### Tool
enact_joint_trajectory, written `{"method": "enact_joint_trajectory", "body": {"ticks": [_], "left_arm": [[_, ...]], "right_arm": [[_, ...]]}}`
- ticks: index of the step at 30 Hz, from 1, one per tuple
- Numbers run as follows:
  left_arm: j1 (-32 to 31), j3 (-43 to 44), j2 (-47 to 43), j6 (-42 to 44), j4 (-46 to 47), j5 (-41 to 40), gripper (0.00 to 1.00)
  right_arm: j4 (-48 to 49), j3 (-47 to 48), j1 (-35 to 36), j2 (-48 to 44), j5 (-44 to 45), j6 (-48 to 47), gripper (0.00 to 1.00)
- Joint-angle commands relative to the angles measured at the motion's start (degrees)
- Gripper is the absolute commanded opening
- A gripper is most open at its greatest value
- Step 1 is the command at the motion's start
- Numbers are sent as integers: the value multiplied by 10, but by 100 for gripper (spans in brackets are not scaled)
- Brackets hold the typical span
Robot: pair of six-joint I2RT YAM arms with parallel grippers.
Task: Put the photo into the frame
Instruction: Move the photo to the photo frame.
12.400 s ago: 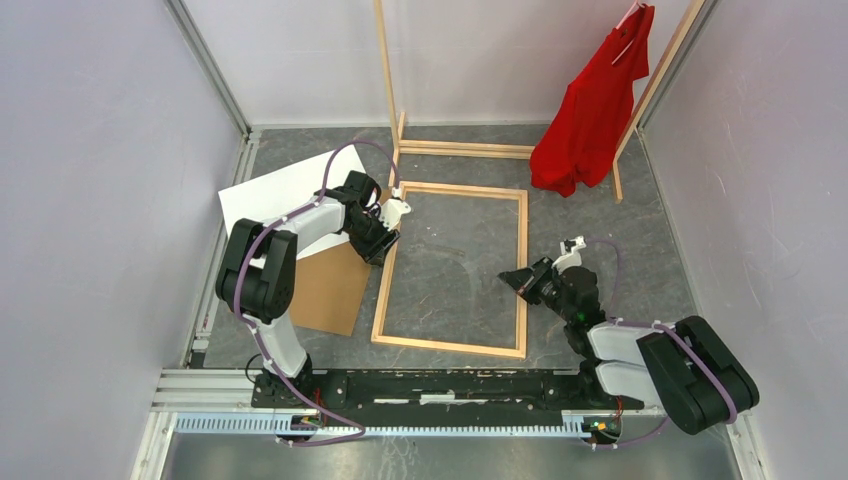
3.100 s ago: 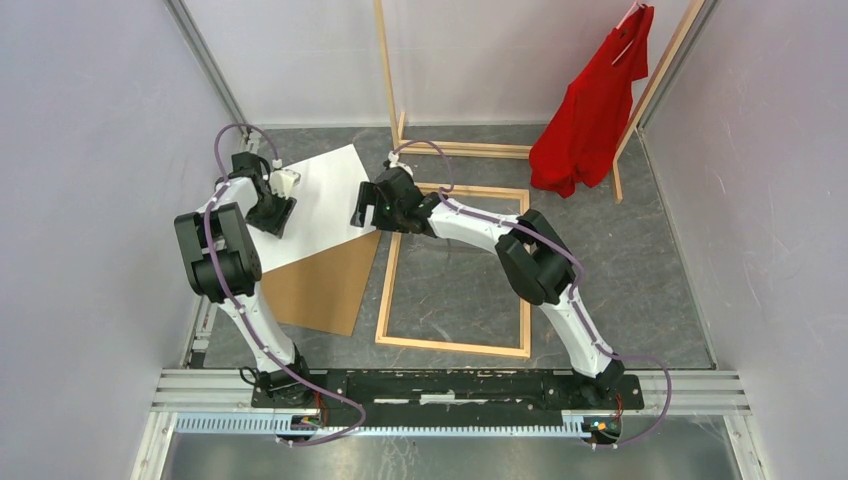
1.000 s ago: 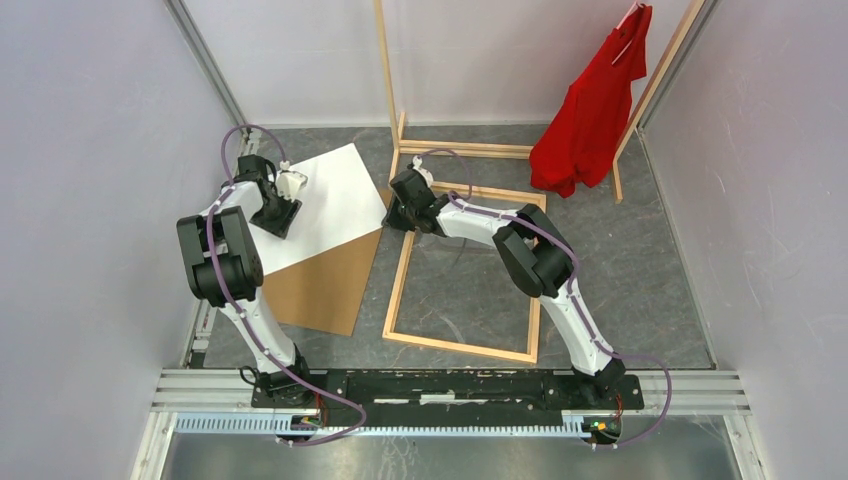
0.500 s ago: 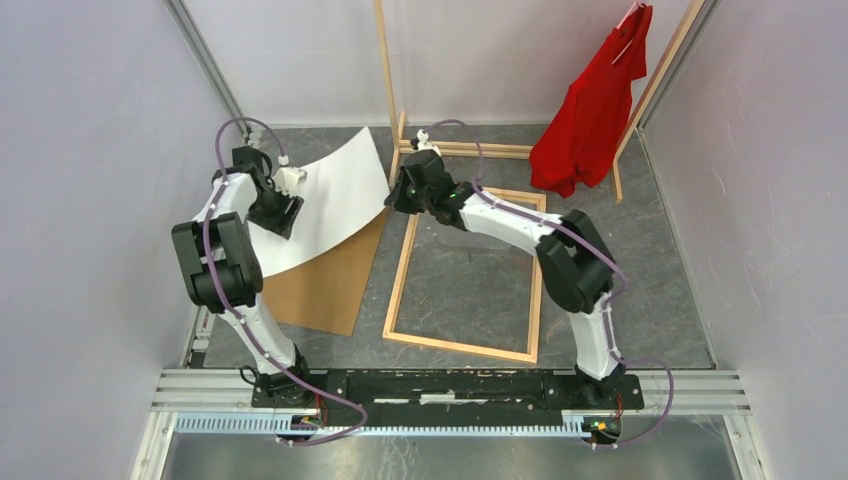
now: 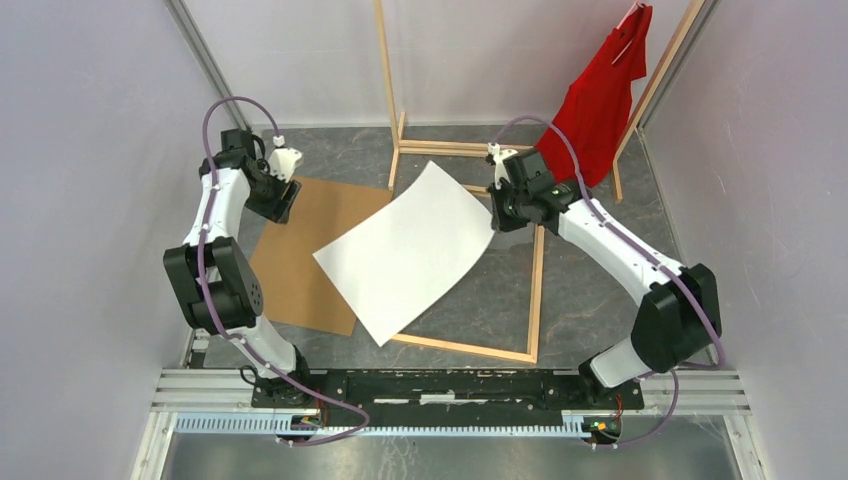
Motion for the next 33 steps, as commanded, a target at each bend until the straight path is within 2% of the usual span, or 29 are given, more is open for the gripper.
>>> {"method": "enact_joint_trajectory", "body": {"ticks": [1, 5, 11, 12, 15, 17, 19, 21, 25, 29, 33], "left_arm": [[-21, -1, -18, 21, -15, 11, 66], [-37, -6, -15, 20, -15, 5, 66], [-69, -42, -8, 29, -13, -11, 65], [-79, -51, -7, 29, -9, -15, 65], [-110, -96, -9, 21, 16, -12, 64], [-150, -123, -9, 11, 36, -15, 64], [-181, -145, -9, 2, 53, -19, 64], [-207, -159, -4, -8, 66, -21, 64], [-240, -164, 15, -25, 85, -22, 62], [-257, -162, 25, -31, 112, -42, 60], [-259, -147, 35, -31, 125, -46, 59]], "right_arm": [[-122, 8, 5, -17, 95, -140, 0], [-158, 45, 6, 24, 206, -173, 0], [-179, 93, 8, 96, 289, -192, 0], [-179, 98, 9, 104, 305, -193, 3], [-189, 131, 13, 136, 376, -183, 15], [-181, 147, 20, 148, 427, -177, 29], [-180, 171, 25, 156, 459, -168, 39], [-178, 194, 27, 159, 461, -158, 61], [-156, 177, 30, 128, 469, -114, 81], [-99, 48, 28, 11, 350, -41, 89], [0, -159, 29, -177, 88, 86, 91]]}}
